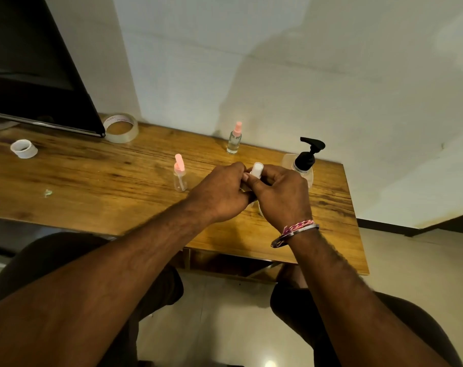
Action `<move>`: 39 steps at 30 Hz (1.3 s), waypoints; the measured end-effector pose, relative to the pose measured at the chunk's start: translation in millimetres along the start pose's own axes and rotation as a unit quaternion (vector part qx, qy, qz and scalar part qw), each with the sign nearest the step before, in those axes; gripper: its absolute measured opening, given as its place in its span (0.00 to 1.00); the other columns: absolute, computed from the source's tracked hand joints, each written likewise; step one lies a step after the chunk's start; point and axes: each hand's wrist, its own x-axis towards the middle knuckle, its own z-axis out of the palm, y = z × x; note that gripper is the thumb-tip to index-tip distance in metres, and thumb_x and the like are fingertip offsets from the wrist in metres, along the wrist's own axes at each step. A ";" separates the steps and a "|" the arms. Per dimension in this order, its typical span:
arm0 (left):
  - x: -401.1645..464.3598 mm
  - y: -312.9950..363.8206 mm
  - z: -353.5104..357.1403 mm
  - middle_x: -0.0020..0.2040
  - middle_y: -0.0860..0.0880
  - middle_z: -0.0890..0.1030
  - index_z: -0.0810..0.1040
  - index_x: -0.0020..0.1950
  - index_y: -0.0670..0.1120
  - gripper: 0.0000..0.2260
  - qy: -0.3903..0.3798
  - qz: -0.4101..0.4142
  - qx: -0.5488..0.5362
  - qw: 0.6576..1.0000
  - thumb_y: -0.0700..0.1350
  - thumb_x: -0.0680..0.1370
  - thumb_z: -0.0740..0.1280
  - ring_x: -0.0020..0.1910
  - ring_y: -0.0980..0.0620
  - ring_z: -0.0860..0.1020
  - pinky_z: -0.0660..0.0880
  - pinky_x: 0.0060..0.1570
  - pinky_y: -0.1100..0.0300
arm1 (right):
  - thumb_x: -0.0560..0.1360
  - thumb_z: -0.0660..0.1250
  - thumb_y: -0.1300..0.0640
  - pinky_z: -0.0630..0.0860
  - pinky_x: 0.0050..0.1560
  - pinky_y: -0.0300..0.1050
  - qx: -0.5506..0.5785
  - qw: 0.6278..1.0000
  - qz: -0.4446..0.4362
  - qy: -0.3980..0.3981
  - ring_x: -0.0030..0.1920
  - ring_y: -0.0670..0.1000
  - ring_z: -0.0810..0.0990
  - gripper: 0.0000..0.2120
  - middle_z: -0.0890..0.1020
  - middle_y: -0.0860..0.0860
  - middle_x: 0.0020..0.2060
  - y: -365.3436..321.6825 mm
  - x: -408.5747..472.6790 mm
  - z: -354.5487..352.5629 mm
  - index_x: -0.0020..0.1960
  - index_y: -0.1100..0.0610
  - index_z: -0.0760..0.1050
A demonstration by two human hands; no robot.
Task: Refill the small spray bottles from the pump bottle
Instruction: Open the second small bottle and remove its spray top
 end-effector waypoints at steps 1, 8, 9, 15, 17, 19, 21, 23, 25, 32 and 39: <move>-0.4 -0.1 -0.9 0.50 0.54 0.82 0.77 0.61 0.49 0.16 0.001 0.003 -0.007 1.000 0.54 0.78 0.76 0.45 0.57 0.80 0.78 0.41 0.57 | 0.76 0.75 0.50 0.81 0.42 0.43 0.010 1.000 -0.002 -0.005 0.42 0.40 0.84 0.05 0.87 0.43 0.40 -0.2 -0.2 -1.6 0.49 0.50 0.87; -5.7 -0.7 -11.6 0.48 0.56 0.81 0.78 0.58 0.52 0.16 -0.015 0.006 0.038 0.999 0.57 0.76 0.77 0.45 0.58 0.80 0.75 0.39 0.60 | 0.77 0.74 0.53 0.84 0.53 0.53 0.091 0.991 0.043 -0.084 0.48 0.43 0.86 0.07 0.88 0.43 0.45 -2.2 -2.0 -10.7 0.55 0.48 0.86; -6.3 -0.6 -12.2 0.47 0.55 0.81 0.78 0.55 0.53 0.16 -0.017 0.000 0.056 0.998 0.57 0.75 0.78 0.45 0.57 0.80 0.78 0.40 0.57 | 0.77 0.74 0.51 0.84 0.51 0.51 0.077 0.993 0.051 -0.080 0.47 0.42 0.86 0.08 0.87 0.43 0.45 -2.7 -4.4 -8.3 0.55 0.48 0.85; -6.5 4.7 -11.3 0.44 0.54 0.81 0.75 0.51 0.52 0.18 0.026 -0.027 0.092 0.995 0.59 0.73 0.78 0.43 0.53 0.80 0.79 0.40 0.54 | 0.71 0.75 0.36 0.70 0.33 0.35 0.002 0.994 0.108 -0.009 0.39 0.42 0.82 0.19 0.84 0.44 0.40 -9.4 -5.4 2.8 0.49 0.51 0.79; -6.9 5.5 -11.6 0.44 0.54 0.80 0.76 0.53 0.51 0.19 0.027 -0.025 0.097 0.995 0.60 0.73 0.78 0.42 0.55 0.79 0.77 0.38 0.56 | 0.70 0.76 0.35 0.70 0.32 0.37 0.008 0.993 0.119 0.002 0.38 0.45 0.82 0.20 0.83 0.46 0.37 -9.8 -2.4 4.2 0.45 0.51 0.78; -7.1 5.7 -12.7 0.43 0.54 0.80 0.75 0.53 0.51 0.19 0.029 -0.027 0.107 0.993 0.60 0.73 0.78 0.42 0.56 0.79 0.76 0.37 0.58 | 0.70 0.76 0.36 0.70 0.31 0.36 -0.004 0.994 0.105 0.013 0.35 0.45 0.82 0.20 0.83 0.46 0.35 -9.9 -1.7 6.6 0.42 0.51 0.76; -6.5 6.2 -13.8 0.43 0.54 0.80 0.75 0.53 0.51 0.18 0.032 -0.028 0.105 0.994 0.58 0.74 0.78 0.41 0.56 0.79 0.75 0.37 0.58 | 0.71 0.76 0.38 0.70 0.30 0.36 -0.023 0.996 0.080 0.031 0.34 0.44 0.80 0.18 0.82 0.46 0.34 -9.7 -1.9 9.4 0.41 0.51 0.76; -5.3 6.4 -15.1 0.43 0.54 0.81 0.76 0.54 0.50 0.17 0.040 -0.025 0.095 0.994 0.56 0.74 0.78 0.41 0.55 0.79 0.75 0.37 0.57 | 0.72 0.76 0.41 0.70 0.29 0.34 -0.038 0.996 0.058 0.052 0.33 0.42 0.80 0.16 0.81 0.45 0.33 -10.3 -1.8 11.9 0.41 0.51 0.76; -5.5 6.1 -16.6 0.43 0.53 0.81 0.76 0.53 0.51 0.16 0.046 -0.024 0.085 0.995 0.55 0.74 0.78 0.41 0.55 0.80 0.76 0.37 0.57 | 0.73 0.76 0.42 0.71 0.29 0.33 -0.031 0.996 0.048 0.063 0.33 0.42 0.80 0.14 0.81 0.44 0.33 -11.3 -0.7 12.0 0.42 0.50 0.76; -7.0 1.2 -18.8 0.43 0.53 0.81 0.76 0.51 0.51 0.15 0.055 -0.037 0.050 0.997 0.55 0.74 0.78 0.41 0.55 0.80 0.73 0.35 0.58 | 0.76 0.75 0.46 0.76 0.37 0.28 0.009 0.999 0.024 -0.019 0.44 0.38 0.84 0.11 0.85 0.42 0.45 -11.2 1.6 6.1 0.55 0.49 0.79; -5.9 3.1 -14.2 0.42 0.54 0.81 0.75 0.49 0.53 0.15 0.048 -0.039 0.073 0.995 0.53 0.73 0.79 0.41 0.55 0.79 0.73 0.36 0.58 | 0.75 0.74 0.44 0.75 0.40 0.38 0.018 0.997 0.033 -0.062 0.45 0.40 0.82 0.13 0.83 0.43 0.48 -10.8 0.3 8.3 0.56 0.49 0.80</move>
